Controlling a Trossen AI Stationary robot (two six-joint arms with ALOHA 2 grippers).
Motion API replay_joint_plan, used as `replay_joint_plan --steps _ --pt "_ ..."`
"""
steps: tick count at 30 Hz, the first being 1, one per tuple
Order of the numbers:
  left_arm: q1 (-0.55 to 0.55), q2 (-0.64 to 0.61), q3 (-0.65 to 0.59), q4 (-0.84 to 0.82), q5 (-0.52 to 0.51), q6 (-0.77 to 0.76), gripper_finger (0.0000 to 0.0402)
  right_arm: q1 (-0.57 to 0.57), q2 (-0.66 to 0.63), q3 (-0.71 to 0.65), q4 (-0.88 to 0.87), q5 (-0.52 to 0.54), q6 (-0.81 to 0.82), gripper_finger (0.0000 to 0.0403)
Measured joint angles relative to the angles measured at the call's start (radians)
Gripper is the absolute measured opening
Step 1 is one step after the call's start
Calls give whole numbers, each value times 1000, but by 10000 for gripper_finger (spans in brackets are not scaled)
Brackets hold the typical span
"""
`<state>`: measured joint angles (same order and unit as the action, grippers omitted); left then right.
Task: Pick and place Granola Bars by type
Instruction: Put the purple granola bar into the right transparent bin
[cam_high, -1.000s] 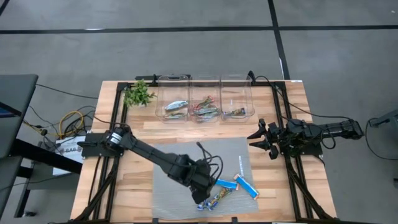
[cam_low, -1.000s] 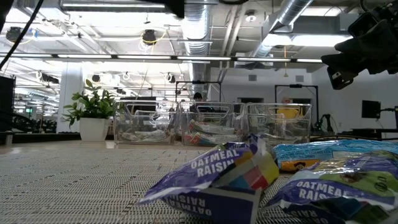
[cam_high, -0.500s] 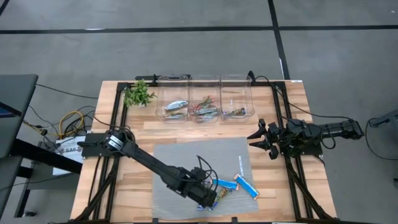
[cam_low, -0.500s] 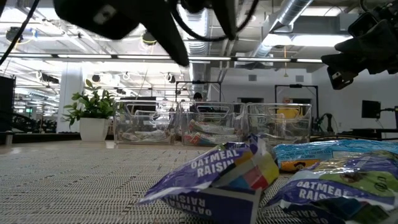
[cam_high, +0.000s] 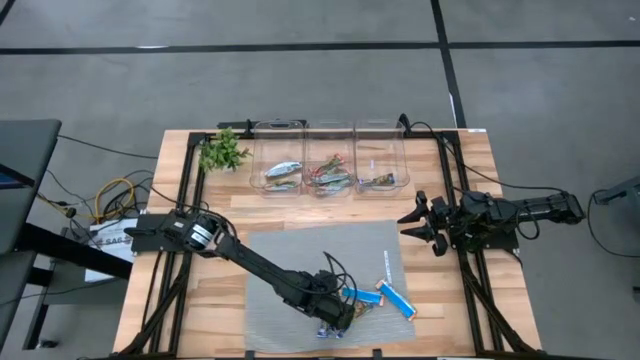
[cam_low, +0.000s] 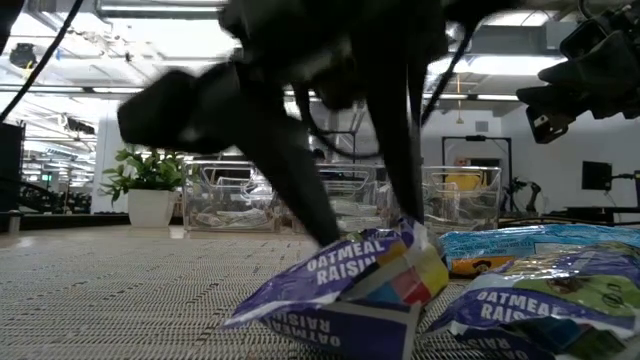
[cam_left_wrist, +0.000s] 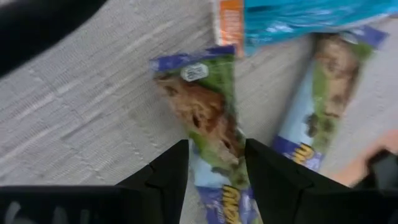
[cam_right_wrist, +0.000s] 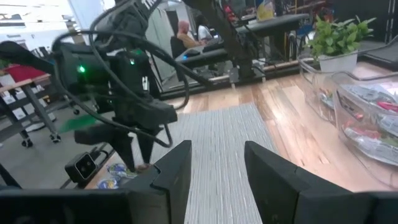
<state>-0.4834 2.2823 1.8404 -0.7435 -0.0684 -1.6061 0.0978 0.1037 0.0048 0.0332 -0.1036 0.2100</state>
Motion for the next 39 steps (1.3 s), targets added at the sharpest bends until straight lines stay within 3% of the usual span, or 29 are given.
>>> replay_joint_plan --steps 15,25,33,39 --pt "13 55 6 87 41 58 146 0 19 0 -3 0 0 141" --pt "13 54 4 80 2 115 15 0 21 0 -3 0 0 141" --pt "45 31 0 65 -51 148 43 0 21 0 -3 0 0 144" --pt "82 -55 0 67 -132 211 23 0 21 0 -3 0 0 141"
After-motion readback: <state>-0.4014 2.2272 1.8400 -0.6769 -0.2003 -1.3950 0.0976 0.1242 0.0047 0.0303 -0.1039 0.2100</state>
